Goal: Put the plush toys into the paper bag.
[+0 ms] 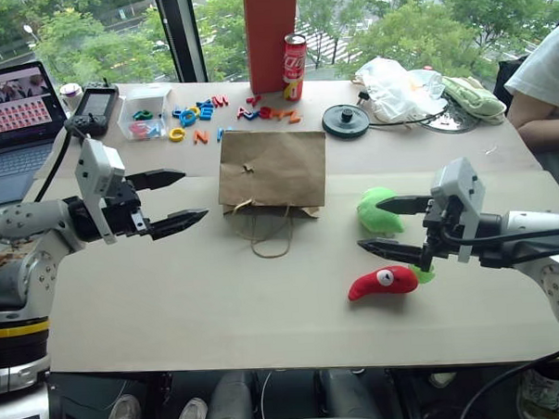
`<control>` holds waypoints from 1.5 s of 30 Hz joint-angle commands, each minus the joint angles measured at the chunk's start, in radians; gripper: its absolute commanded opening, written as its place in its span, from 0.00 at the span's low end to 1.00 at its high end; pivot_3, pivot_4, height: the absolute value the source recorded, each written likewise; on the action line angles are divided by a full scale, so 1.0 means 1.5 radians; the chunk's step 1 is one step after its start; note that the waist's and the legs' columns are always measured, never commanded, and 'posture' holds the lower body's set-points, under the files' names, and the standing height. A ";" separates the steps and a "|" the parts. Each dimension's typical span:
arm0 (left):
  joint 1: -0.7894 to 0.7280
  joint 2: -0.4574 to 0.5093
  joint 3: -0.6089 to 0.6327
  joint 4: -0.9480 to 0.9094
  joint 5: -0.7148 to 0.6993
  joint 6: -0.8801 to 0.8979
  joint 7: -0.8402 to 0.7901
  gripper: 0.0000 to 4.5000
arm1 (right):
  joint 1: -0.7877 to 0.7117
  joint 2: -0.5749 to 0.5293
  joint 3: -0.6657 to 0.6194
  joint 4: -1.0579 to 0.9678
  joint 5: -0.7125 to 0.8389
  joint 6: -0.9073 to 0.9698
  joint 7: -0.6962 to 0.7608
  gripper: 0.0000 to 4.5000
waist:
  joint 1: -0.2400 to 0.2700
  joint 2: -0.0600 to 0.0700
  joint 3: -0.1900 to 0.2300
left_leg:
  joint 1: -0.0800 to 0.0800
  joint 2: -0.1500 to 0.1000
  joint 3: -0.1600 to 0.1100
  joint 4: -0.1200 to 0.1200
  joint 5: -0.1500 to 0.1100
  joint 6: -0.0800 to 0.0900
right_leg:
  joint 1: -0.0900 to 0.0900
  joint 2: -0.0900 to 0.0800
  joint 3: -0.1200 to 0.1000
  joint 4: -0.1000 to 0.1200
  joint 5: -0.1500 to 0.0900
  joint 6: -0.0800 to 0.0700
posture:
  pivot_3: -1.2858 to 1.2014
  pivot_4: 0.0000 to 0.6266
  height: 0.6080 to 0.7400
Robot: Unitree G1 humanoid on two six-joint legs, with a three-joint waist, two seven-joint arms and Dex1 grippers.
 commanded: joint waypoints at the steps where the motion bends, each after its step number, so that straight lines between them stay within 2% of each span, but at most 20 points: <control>1: -0.021 0.001 -0.005 0.015 0.005 -0.020 -0.015 1.00 | -0.002 -0.006 -0.013 -0.006 -0.005 -0.018 -0.002 0.99 | 0.000 0.000 0.000 | 0.000 0.000 0.000 0.000 0.000 0.000 | 0.000 0.000 0.000 0.000 0.000 0.000 | 0.52 0.24 0.99; 4: -0.042 -0.001 -0.050 0.094 0.073 -0.107 -0.048 1.00 | 0.005 -0.009 -0.011 -0.003 -0.012 -0.018 -0.004 0.99 | 0.001 0.000 0.000 | 0.000 -0.001 0.000 0.000 0.000 0.000 | 0.000 0.000 0.000 0.000 0.000 0.000 | 0.52 0.24 0.99; 8: -0.103 -0.020 -0.140 0.273 0.241 -0.357 -0.049 1.00 | 0.004 -0.006 0.002 -0.008 -0.019 -0.016 -0.007 0.99 | 0.004 0.000 0.000 | 0.000 -0.001 0.001 0.000 0.000 0.000 | 0.000 0.000 0.000 0.000 0.000 0.000 | 0.52 0.24 0.99; 13: -0.205 -0.064 -0.231 0.486 0.405 -0.651 0.009 1.00 | 0.002 0.000 0.012 -0.025 -0.020 -0.008 -0.018 0.99 | 0.015 0.000 0.000 | -0.001 -0.001 0.004 0.001 0.000 0.000 | 0.000 0.000 0.000 -0.001 0.000 0.000 | 0.52 0.24 0.99; 16: -0.266 -0.121 -0.274 0.576 0.483 -0.796 0.089 1.00 | 0.008 0.010 0.013 -0.049 -0.012 0.003 -0.041 0.99 | 0.016 0.000 0.000 | -0.002 -0.001 0.006 0.001 -0.001 0.001 | -0.001 0.000 0.000 -0.001 0.000 0.000 | 0.52 0.24 0.99; 18: -0.295 -0.160 -0.290 0.621 0.518 -0.855 0.140 1.00 | 0.013 0.017 0.015 -0.059 -0.013 0.008 -0.061 0.99 | 0.020 0.000 0.000 | -0.002 -0.001 0.006 0.001 -0.001 0.002 | -0.001 -0.001 -0.001 -0.001 0.000 0.000 | 0.52 0.24 0.99; 22: -0.337 -0.197 -0.314 0.706 0.569 -0.926 0.206 1.00 | 0.016 0.028 0.018 -0.071 -0.014 0.017 -0.086 0.99 | 0.016 0.000 0.000 | -0.003 -0.002 0.006 0.002 -0.001 0.002 | -0.001 -0.001 0.000 -0.001 0.000 0.001 | 0.52 0.24 0.99; 29: -0.373 -0.225 -0.320 0.769 0.559 -0.984 0.193 1.00 | 0.025 0.043 0.021 -0.091 -0.009 0.026 -0.121 0.99 | 0.011 0.000 0.000 | -0.002 -0.001 0.007 0.002 -0.001 0.002 | -0.001 0.000 0.000 0.000 0.000 0.000 | 0.52 0.24 0.99; 30: -0.374 -0.226 -0.319 0.771 0.550 -0.986 0.180 0.89 | 0.026 0.045 0.021 -0.093 -0.009 0.026 -0.124 1.00 | 0.012 0.000 0.000 | -0.002 -0.001 0.007 0.002 -0.001 0.002 | -0.001 0.000 0.000 0.000 0.000 0.000 | 0.52 0.24 0.99; 31: -0.375 -0.226 -0.318 0.773 0.544 -0.987 0.169 0.84 | 0.028 0.047 0.022 -0.095 -0.009 0.027 -0.128 1.00 | 0.012 0.000 0.000 | -0.002 -0.001 0.007 0.002 -0.001 0.002 | -0.001 0.000 0.000 0.000 0.000 0.000 | 0.52 0.24 0.99; 41: -0.377 -0.230 -0.320 0.785 0.541 -0.976 0.142 0.02 | 0.032 0.058 0.024 -0.097 -0.018 0.030 -0.150 1.00 | 0.013 0.000 0.000 | -0.002 -0.001 0.007 0.002 -0.001 0.002 | -0.001 0.000 0.000 0.000 0.000 0.001 | 0.52 0.24 0.99; 45: -0.374 -0.240 -0.308 0.782 0.521 -0.960 0.132 0.01 | 0.034 0.057 0.033 -0.097 -0.023 0.030 -0.156 1.00 | 0.013 0.000 0.000 | -0.002 -0.001 0.007 0.002 -0.001 0.002 | -0.001 0.000 0.000 0.000 0.000 0.001 | 0.52 0.24 0.99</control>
